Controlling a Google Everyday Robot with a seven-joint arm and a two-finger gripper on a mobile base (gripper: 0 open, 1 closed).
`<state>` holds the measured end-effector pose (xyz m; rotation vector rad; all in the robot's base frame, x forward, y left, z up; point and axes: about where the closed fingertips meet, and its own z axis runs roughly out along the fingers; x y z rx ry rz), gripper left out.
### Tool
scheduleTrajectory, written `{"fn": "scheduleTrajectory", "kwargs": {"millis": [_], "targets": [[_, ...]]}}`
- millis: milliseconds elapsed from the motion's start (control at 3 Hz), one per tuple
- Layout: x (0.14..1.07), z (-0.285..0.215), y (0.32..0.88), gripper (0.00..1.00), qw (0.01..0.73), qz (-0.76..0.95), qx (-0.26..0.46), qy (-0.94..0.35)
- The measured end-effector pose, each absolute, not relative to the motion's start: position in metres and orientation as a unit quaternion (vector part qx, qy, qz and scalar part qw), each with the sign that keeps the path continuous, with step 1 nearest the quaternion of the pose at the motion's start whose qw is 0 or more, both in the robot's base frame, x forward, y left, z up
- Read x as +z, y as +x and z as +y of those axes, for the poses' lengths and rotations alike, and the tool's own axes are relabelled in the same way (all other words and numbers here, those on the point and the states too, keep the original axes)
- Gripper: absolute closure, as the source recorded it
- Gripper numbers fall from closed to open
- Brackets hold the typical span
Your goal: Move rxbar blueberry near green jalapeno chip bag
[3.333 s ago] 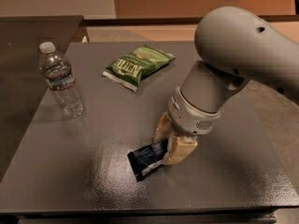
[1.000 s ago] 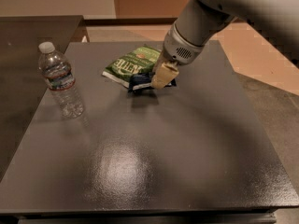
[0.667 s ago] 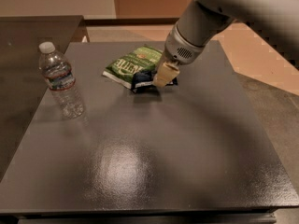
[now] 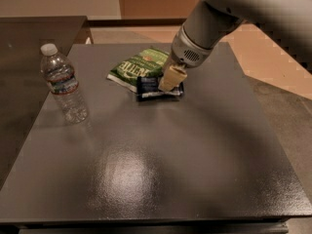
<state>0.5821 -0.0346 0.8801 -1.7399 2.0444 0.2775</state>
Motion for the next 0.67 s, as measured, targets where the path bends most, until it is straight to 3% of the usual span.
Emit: {"fn": "scheduleTrajectory", "kwargs": {"millis": [333,667], "targets": [[0.8798,-0.0334,0.5816,0.0,0.219,0.738,0.101,-0.63],[0.8798,-0.0333,0.5816,0.0,0.219,0.738,0.101,-0.63]]}}
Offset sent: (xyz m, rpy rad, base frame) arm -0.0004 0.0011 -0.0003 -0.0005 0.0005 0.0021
